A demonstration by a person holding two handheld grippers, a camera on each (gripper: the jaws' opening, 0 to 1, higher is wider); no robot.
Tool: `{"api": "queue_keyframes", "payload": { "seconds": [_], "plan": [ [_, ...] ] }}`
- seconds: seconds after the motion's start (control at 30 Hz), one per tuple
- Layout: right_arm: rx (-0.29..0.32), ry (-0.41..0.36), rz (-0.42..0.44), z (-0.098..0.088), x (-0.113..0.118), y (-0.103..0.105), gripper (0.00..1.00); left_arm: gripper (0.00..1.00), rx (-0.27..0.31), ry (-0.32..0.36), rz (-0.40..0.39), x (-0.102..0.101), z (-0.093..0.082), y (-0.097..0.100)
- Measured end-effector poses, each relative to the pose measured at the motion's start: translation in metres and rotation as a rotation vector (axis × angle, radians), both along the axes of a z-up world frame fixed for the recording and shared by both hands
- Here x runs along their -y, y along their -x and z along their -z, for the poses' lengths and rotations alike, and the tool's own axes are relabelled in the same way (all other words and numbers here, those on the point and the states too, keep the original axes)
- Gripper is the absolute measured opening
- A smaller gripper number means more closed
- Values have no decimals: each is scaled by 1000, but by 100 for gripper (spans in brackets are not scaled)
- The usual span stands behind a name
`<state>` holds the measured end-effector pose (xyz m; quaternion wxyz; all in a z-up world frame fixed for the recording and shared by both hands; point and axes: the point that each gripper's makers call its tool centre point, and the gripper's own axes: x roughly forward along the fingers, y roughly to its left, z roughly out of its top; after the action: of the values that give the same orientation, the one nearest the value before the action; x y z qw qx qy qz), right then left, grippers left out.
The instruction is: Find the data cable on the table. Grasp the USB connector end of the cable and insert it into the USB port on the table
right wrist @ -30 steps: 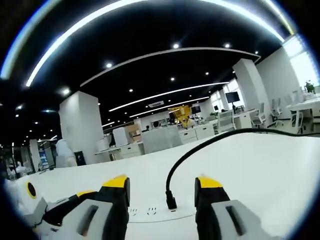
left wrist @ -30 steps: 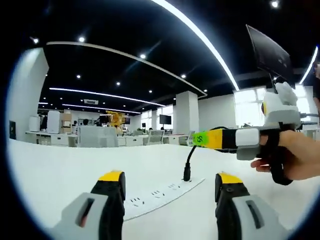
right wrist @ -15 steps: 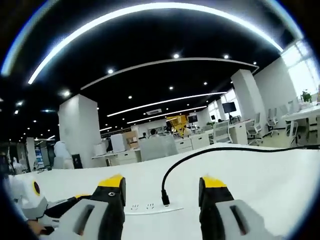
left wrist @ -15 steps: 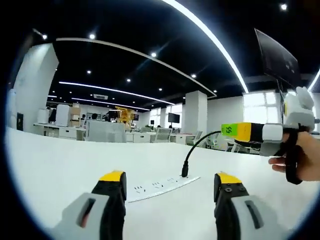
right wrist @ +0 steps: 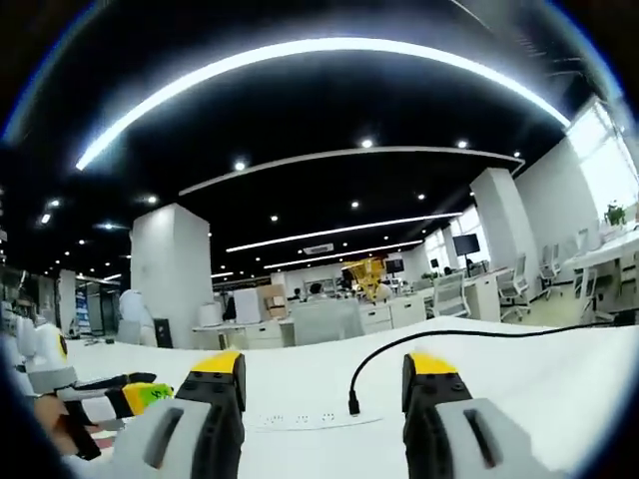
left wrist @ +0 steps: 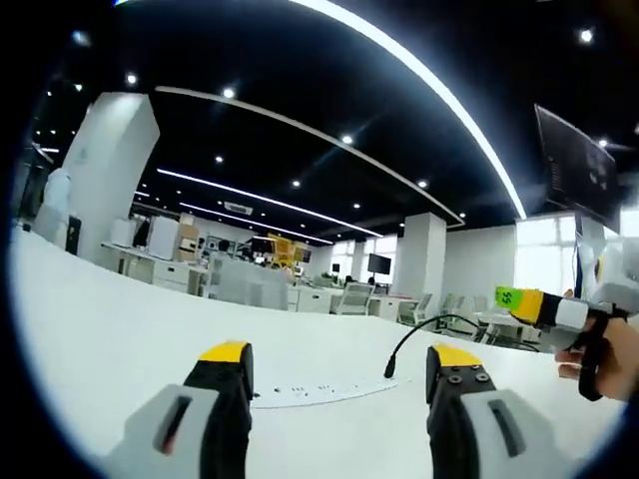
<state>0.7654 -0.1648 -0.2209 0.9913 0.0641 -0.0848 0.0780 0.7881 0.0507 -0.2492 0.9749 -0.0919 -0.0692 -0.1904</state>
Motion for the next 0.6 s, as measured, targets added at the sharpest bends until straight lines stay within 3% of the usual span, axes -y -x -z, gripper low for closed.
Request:
{"api": "queue_keyframes", "payload": {
  "seconds": [0.17, 0.37, 0.6],
  "plan": [
    [14, -26, -23, -9, -14, 29, 64, 71, 24, 22, -39, -33, -16, 35],
    [44, -44, -45, -16, -31, 60, 66, 70, 36, -29, -91, -72, -30, 83],
    [106, -91, -69, -24, -43, 98, 67, 70, 88, -27, -171, -111, -45, 129]
  ]
}}
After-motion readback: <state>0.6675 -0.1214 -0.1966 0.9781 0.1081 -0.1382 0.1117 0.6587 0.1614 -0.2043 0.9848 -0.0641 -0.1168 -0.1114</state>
